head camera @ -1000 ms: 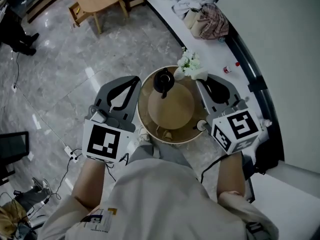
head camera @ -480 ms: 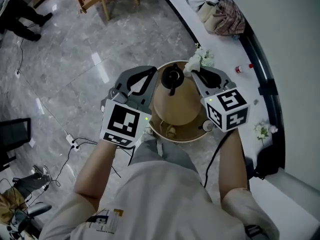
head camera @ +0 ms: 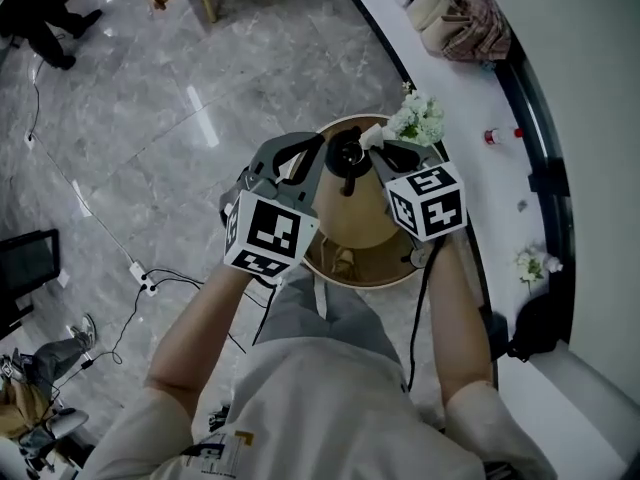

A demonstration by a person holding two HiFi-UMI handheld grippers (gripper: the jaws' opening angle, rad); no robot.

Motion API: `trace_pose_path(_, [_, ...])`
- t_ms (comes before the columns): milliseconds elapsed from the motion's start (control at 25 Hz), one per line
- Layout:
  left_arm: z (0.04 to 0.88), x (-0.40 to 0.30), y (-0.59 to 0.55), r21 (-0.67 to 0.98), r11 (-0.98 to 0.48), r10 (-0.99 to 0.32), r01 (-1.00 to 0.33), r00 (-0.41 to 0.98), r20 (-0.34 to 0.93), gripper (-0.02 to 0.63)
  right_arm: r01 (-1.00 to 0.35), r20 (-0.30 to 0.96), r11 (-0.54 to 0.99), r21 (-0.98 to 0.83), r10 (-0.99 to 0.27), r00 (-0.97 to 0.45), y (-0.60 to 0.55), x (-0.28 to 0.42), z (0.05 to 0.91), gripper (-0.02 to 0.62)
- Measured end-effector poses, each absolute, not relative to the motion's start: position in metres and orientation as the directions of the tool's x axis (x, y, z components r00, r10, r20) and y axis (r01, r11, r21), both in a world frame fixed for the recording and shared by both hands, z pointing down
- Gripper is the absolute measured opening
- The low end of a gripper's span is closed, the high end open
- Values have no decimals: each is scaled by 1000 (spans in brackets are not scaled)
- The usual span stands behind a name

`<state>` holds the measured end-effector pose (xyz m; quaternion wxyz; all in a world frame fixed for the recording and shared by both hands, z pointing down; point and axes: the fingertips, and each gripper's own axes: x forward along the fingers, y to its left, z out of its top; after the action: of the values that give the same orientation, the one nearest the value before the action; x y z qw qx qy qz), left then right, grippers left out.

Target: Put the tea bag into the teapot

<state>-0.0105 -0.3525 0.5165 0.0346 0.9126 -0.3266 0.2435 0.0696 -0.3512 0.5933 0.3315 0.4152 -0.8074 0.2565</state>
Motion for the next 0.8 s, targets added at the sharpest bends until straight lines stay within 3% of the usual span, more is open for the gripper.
trace_pose_path(360, [615, 0, -366, -38, -807, -502, -589, 650, 571, 8, -874, 861, 464, -143, -377, -341, -356, 80, 720, 40])
trace_pose_path(800, [690, 14, -358, 66, -783, -454, -619, 640, 620, 8, -868, 929, 473, -148, -234, -286, -349, 89, 805, 43])
